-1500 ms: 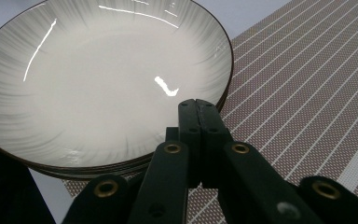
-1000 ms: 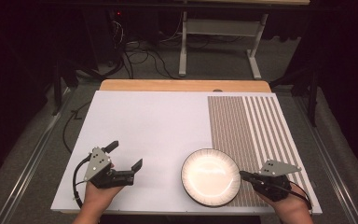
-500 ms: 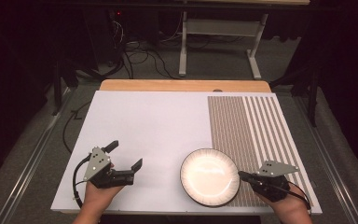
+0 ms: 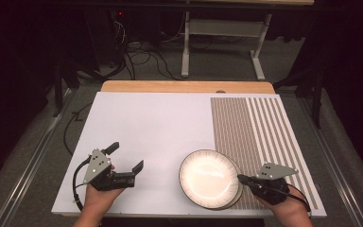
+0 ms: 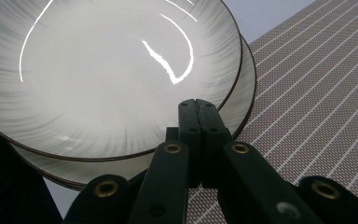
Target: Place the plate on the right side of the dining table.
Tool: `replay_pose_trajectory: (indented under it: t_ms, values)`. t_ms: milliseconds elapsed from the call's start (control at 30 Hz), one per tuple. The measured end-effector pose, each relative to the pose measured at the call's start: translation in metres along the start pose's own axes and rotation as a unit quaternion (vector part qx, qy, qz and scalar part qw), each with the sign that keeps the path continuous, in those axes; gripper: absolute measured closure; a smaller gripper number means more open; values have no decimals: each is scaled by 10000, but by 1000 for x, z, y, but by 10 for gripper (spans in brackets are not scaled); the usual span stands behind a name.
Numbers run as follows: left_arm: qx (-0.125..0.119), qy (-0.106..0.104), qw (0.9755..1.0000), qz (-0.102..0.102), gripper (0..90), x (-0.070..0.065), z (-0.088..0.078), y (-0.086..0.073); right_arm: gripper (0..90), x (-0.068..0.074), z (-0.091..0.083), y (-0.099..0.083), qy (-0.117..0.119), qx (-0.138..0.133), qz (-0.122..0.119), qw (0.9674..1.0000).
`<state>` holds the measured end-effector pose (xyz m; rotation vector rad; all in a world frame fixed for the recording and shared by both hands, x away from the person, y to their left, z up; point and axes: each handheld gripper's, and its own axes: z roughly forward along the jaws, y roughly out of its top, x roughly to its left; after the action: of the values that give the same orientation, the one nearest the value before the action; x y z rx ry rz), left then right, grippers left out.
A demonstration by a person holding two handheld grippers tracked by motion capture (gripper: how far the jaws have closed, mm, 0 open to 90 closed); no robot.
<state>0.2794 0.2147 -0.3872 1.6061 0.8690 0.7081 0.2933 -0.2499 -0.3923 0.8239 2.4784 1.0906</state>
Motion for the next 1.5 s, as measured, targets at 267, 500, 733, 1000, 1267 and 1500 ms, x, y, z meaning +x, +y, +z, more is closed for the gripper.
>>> replay_pose_trajectory:
  t_ms: [267, 500, 733, 1000, 1267, 1500]
  values:
    - [-44, 6, 10000, -25, 6, 1, -2, 1, 900, 3, 5, 2, 120, -15, 8, 9999]
    - [-45, -4, 10000, -15, 6, 1, -2, 1, 900, 3, 5, 3, 180, 3, 0, 9998]
    - [-80, 33, 10000, -41, 6, 2, -2, 2, 900, 3, 6, 2, 211, -42, 32, 9998]
    - [-86, 27, 9999, -55, 6, 3, -3, 1, 900, 4, 6, 2, 223, -25, 85, 9997]
    - [-97, 33, 9999, -81, 6, 3, -2, 1, 900, 5, 6, 2, 235, -26, 62, 9997]
    - [-60, 27, 9999, -98, 6, 5, -2, 0, 900, 8, 9, 2, 313, 24, 0, 9995]
